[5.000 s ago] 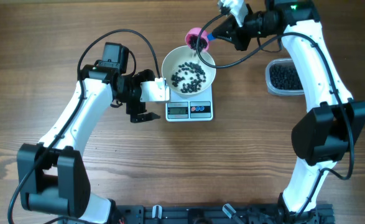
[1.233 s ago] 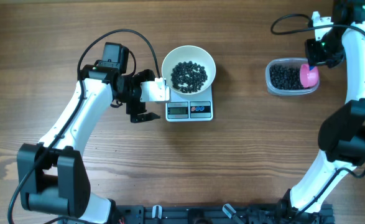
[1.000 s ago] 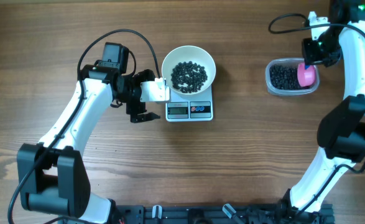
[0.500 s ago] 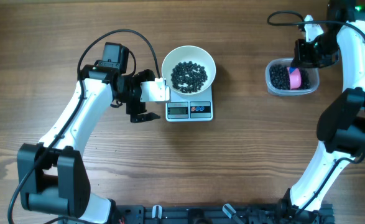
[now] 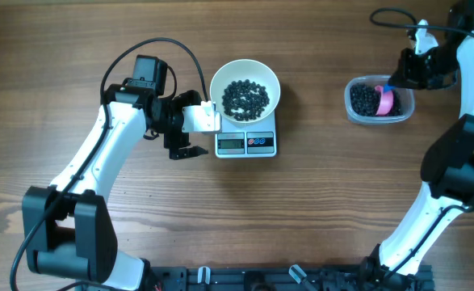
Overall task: Scoop item into bowl and weigh 150g on scale
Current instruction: 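Push the scoop into the beans to scoop again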
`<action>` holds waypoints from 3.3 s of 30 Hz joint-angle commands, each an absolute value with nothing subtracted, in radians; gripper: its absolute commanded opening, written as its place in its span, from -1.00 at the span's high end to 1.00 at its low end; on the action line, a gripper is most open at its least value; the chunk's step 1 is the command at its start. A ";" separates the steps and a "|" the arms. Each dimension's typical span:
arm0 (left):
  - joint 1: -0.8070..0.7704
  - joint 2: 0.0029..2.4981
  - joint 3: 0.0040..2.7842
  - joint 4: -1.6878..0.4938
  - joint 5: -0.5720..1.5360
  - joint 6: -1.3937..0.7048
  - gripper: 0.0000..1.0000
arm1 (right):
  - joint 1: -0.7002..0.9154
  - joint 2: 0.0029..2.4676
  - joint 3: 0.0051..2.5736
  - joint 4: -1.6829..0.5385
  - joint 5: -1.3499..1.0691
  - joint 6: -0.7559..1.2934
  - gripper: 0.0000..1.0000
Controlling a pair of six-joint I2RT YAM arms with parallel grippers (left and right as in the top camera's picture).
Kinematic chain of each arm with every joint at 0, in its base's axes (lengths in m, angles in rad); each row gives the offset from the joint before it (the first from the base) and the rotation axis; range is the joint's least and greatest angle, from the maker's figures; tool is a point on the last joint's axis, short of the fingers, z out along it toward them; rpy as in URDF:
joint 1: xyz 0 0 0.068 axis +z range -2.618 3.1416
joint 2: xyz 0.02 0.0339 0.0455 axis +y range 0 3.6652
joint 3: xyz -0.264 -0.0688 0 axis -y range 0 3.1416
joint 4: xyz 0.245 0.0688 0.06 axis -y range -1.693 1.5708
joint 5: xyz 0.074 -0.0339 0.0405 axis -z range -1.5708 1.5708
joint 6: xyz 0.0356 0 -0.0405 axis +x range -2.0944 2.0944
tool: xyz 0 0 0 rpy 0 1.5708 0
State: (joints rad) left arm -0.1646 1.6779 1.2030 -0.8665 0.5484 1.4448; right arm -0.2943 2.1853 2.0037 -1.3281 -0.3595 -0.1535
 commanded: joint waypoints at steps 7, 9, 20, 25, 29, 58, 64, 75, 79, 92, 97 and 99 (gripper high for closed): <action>-0.167 1.689 1.196 -0.867 0.571 1.435 -1.00 | -0.260 2.230 1.987 -1.388 -0.500 -0.115 0.91; -0.166 1.689 1.196 -0.867 0.571 1.435 -1.00 | -0.291 2.230 1.987 -1.380 -0.447 -0.135 0.91; -0.167 1.689 1.196 -0.867 0.571 1.435 -1.00 | -0.321 2.241 1.795 -1.212 -0.355 -0.158 0.92; -0.167 1.689 1.196 -0.867 0.571 1.435 -1.00 | -0.321 2.241 1.818 -1.238 -0.387 -0.157 0.91; -0.167 1.689 1.196 -0.867 0.571 1.435 -1.00 | -0.321 2.240 1.919 -1.296 -0.447 -0.157 0.90; -0.167 1.689 1.196 -0.867 0.571 1.435 -1.00 | -0.321 2.240 2.105 -1.448 -0.332 -0.159 0.59; -0.167 1.689 1.196 -0.867 0.571 1.435 -1.00 | -0.321 2.240 2.105 -1.429 -0.310 -0.184 0.45; -0.166 1.689 1.196 -0.867 0.571 1.435 -1.00 | -0.315 2.240 2.104 -1.381 -0.367 -0.181 0.27; -0.167 1.689 1.196 -0.867 0.571 1.435 -1.00 | -0.282 2.240 2.104 -1.402 -0.379 -0.180 0.36; -0.167 1.689 1.196 -0.867 0.571 1.435 -1.00 | -0.268 2.241 2.100 -1.430 -0.173 -0.146 0.45; -0.166 1.689 1.196 -0.867 0.571 1.435 -1.00 | -0.268 2.241 2.100 -1.449 -0.172 -0.118 0.48; -0.166 1.689 1.196 -0.867 0.571 1.435 -1.00 | -0.268 2.241 2.100 -1.449 -0.173 -0.098 0.47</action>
State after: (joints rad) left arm -0.1646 1.6779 1.2030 -0.8665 0.5484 1.4448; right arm -0.2653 2.2223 2.0785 -1.4445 -0.1848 -0.1307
